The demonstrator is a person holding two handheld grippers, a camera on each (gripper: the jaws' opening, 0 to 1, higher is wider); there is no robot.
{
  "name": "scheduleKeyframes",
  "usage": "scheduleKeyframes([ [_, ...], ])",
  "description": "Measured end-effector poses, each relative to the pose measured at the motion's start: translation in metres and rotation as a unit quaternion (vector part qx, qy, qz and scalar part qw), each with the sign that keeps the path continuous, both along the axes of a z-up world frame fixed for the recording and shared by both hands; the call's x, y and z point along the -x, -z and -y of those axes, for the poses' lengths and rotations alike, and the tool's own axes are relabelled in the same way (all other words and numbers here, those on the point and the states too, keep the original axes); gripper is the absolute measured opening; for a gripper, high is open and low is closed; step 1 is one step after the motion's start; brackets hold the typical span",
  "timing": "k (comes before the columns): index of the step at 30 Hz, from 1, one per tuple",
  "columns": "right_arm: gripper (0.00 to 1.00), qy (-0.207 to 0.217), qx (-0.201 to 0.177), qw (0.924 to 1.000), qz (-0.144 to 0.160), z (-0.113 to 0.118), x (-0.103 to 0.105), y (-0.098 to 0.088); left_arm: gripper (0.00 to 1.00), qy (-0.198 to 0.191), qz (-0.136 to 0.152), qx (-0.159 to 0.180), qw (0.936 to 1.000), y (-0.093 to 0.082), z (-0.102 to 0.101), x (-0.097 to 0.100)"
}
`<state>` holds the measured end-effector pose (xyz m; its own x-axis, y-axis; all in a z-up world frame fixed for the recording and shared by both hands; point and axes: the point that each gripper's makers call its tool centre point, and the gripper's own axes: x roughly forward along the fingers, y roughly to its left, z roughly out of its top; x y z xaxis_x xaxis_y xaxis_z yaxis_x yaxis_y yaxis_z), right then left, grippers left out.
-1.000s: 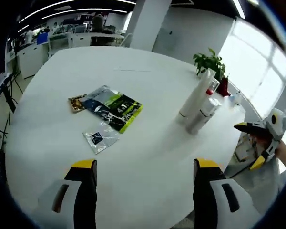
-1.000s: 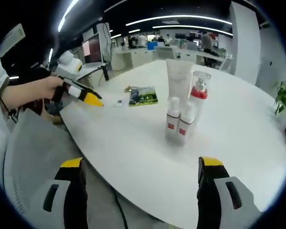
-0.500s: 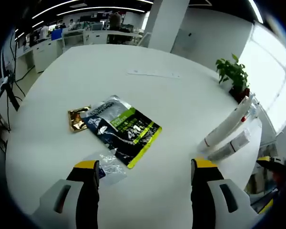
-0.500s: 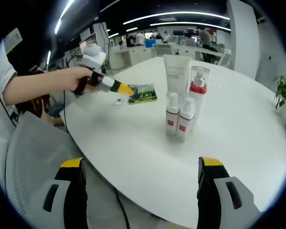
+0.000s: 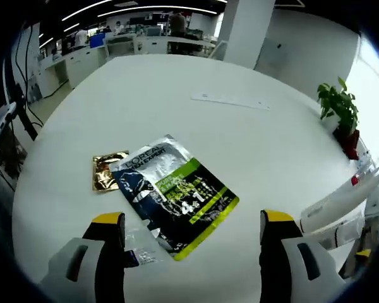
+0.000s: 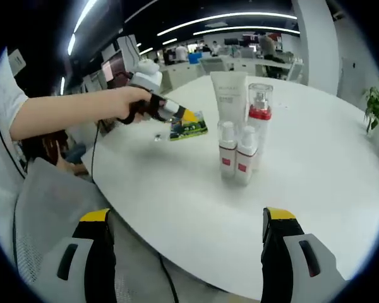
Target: Arrange the skincare products in the storage area until every visible bottle or jar stands upright without overlapping.
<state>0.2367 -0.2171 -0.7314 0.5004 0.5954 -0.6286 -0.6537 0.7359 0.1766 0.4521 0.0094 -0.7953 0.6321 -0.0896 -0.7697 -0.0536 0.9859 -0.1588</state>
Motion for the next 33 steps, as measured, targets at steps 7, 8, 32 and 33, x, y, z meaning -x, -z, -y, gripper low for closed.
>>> scheduleKeyframes([
  [7,0.97,0.006,0.0,1.0,-0.001,0.001,-0.001,-0.001,0.83,-0.059,-0.013,-0.021,0.998,0.016,-0.006,-0.018],
  [8,0.97,0.006,-0.001,1.0,-0.002,0.002,-0.001,-0.001,0.82,-0.06,-0.011,-0.025,0.9978,0.017,-0.006,-0.02],
  [32,0.96,0.014,-0.004,0.9998,-0.014,0.004,-0.002,0.003,0.72,-0.054,-0.03,-0.079,0.995,0.028,-0.013,-0.018],
  [33,0.96,0.014,-0.003,0.9998,-0.014,0.004,-0.002,0.003,0.72,-0.053,-0.029,-0.08,0.995,0.028,-0.013,-0.018],
])
